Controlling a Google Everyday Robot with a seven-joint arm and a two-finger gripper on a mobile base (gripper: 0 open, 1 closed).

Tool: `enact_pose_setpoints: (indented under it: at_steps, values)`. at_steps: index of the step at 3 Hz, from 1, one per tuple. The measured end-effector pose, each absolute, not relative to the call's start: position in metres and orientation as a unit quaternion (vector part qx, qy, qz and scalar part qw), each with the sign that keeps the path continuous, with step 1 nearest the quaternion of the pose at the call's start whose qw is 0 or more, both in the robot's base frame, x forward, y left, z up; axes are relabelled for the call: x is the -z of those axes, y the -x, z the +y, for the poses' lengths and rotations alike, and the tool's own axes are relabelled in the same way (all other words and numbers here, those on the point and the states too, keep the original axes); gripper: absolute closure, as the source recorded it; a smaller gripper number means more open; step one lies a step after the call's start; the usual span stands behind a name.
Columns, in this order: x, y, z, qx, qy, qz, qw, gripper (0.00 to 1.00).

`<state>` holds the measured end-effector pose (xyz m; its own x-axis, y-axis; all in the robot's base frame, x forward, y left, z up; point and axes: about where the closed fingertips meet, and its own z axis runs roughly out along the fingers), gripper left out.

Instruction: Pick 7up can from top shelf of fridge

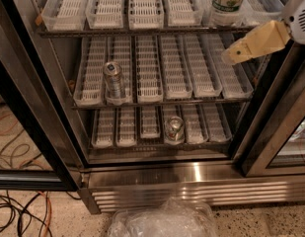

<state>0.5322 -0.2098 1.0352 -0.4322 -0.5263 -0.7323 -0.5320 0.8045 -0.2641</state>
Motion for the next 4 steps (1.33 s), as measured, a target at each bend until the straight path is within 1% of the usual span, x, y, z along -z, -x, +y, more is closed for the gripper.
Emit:
enact_pose_setpoints:
  at_steps: [1,2,4]
  values:
    - [-1.035,-0.532,-0.210,-0.003,0.313,0.846,0.431,0.00]
    - [-1.039,-0.539,-0.202,-0.025,0.287,0.842,0.456,0.00]
    - [-1.071,-0.562,-0.195,-0.072,0.158,0.815,0.552,0.00]
